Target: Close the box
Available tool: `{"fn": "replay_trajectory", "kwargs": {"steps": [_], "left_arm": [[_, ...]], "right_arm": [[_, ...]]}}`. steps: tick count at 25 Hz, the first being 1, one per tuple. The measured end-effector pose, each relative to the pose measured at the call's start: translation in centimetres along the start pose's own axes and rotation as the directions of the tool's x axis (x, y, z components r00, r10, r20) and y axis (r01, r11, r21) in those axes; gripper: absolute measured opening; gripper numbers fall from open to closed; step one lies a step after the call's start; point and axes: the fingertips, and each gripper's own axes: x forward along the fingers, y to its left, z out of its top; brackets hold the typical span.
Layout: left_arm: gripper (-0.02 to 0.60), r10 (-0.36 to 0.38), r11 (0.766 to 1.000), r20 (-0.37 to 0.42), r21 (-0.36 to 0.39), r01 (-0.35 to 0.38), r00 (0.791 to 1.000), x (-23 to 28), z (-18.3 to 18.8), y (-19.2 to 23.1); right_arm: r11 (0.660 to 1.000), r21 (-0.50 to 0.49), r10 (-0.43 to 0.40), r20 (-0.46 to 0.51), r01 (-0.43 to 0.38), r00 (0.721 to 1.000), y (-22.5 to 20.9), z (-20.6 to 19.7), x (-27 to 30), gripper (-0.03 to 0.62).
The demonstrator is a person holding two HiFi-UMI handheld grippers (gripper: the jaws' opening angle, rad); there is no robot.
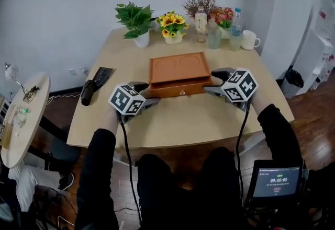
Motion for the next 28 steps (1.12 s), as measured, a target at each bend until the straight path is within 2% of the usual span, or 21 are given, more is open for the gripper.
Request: {"fn": "replay_trajectory", "kwargs": {"steps": [7, 12, 18, 22, 28], "left_arm": [[0.226, 0.047, 0.999, 0.021, -0.023, -0.046, 0.999, 0.0, 0.9, 0.8], [0.127, 0.095, 0.988, 0.05, -0.129, -0.088, 0.994, -0.1, 1.0, 1.9], [0.115, 0.156, 0.971, 0.046, -0.188, -0.144, 0.987, -0.1, 1.1, 2.0], [0.112, 0.208, 0.949, 0.02, -0.245, -0.196, 0.978, 0.0, 0.9, 1.9], [0.112, 0.229, 0.935, 0.007, -0.281, -0.217, 0.973, 0.2, 0.8, 2.1]], "right_arm": [[0.999, 0.019, -0.034, 0.032, 0.033, 0.999, -0.7, 0.1, -0.1, 0.245], [0.992, 0.084, -0.098, 0.052, 0.094, 0.994, -2.0, 0.2, -0.2, 0.132], [0.985, 0.119, -0.133, 0.076, 0.123, 0.988, -2.2, 0.2, -0.2, 0.121], [0.977, 0.147, -0.172, 0.093, 0.157, 0.981, -2.1, 0.1, -0.1, 0.117], [0.963, 0.196, -0.207, 0.1, 0.185, 0.973, -2.3, 0.1, 0.2, 0.115]]}}
